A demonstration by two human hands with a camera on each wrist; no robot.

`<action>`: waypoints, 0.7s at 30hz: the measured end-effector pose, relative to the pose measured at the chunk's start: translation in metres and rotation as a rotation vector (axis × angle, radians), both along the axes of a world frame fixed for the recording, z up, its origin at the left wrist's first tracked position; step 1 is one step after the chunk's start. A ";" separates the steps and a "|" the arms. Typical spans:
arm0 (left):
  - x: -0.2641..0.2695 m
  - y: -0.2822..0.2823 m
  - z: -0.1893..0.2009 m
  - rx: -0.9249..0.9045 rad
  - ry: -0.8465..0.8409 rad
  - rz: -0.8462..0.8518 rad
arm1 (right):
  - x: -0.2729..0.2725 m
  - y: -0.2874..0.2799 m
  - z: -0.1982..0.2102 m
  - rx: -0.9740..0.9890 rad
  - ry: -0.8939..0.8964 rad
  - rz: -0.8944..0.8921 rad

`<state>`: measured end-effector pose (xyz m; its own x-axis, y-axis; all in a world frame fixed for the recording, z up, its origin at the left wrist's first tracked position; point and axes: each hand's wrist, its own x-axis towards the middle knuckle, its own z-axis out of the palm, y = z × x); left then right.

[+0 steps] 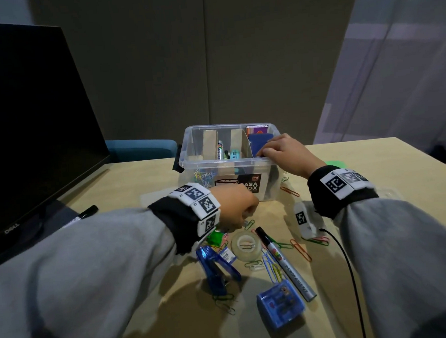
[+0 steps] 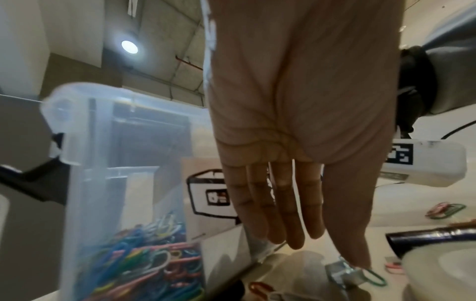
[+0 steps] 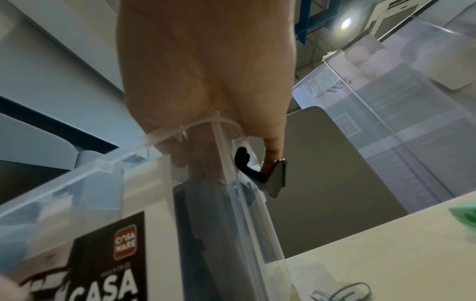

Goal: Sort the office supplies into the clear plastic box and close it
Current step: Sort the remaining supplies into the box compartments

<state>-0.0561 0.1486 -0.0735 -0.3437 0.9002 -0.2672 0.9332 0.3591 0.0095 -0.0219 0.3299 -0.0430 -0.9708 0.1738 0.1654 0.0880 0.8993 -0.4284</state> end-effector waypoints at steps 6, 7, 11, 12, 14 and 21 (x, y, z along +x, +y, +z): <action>0.003 0.011 -0.006 -0.075 0.035 -0.040 | -0.003 0.004 -0.004 0.015 0.008 0.014; 0.004 0.011 -0.006 -0.076 0.025 -0.034 | -0.004 0.004 -0.004 0.014 0.011 0.014; 0.002 0.007 -0.004 -0.052 -0.030 -0.011 | -0.004 0.004 -0.003 0.006 0.021 0.016; 0.001 0.005 -0.003 -0.017 -0.058 0.002 | -0.003 0.003 -0.003 0.009 0.020 0.016; -0.001 -0.001 0.000 0.081 -0.128 0.033 | -0.003 0.003 -0.003 0.011 0.021 0.018; -0.008 -0.028 0.033 0.260 -0.261 0.030 | -0.004 0.000 0.000 0.020 0.003 0.004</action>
<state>-0.0637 0.1202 -0.0408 -0.3216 0.9401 -0.1128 0.8764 0.3406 0.3405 -0.0259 0.3302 -0.0432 -0.9709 0.1668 0.1721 0.0832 0.9080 -0.4106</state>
